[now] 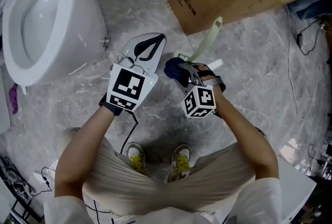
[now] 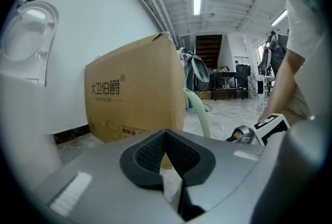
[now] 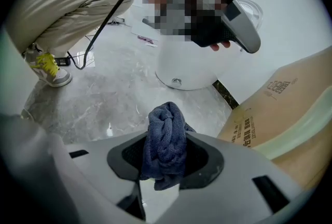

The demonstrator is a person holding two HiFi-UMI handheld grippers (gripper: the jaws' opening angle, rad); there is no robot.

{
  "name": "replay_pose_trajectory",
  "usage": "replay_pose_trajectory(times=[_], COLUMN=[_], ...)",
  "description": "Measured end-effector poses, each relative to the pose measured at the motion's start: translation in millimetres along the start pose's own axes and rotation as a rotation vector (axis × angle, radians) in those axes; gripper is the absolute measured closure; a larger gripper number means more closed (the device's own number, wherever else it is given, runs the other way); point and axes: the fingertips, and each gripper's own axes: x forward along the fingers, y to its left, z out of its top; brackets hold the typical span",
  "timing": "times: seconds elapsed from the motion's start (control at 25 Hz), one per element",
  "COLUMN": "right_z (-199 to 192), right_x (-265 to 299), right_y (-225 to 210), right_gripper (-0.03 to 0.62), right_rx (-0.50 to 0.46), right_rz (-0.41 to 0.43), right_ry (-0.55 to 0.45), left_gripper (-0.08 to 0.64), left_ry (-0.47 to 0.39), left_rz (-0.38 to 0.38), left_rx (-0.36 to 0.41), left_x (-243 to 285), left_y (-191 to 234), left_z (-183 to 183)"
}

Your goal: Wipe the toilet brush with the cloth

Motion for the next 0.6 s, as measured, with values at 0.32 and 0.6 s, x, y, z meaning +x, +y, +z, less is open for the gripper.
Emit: replay_pose_trajectory(times=[0.32, 0.6], right_z=[-12.9, -23.1], right_x=[14.3, 23.6], right_y=[9.7, 14.1], right_gripper=[0.443, 0.439], right_rx=[0.056, 0.104], right_rz=[0.018, 0.013], right_ry=[0.008, 0.018], left_gripper=[0.56, 0.56], left_ry=[0.015, 0.051], left_rz=[-0.048, -0.072], left_rx=[-0.053, 0.077], left_x=[0.2, 3.3], left_y=[-10.3, -23.6], left_z=[-3.1, -9.1])
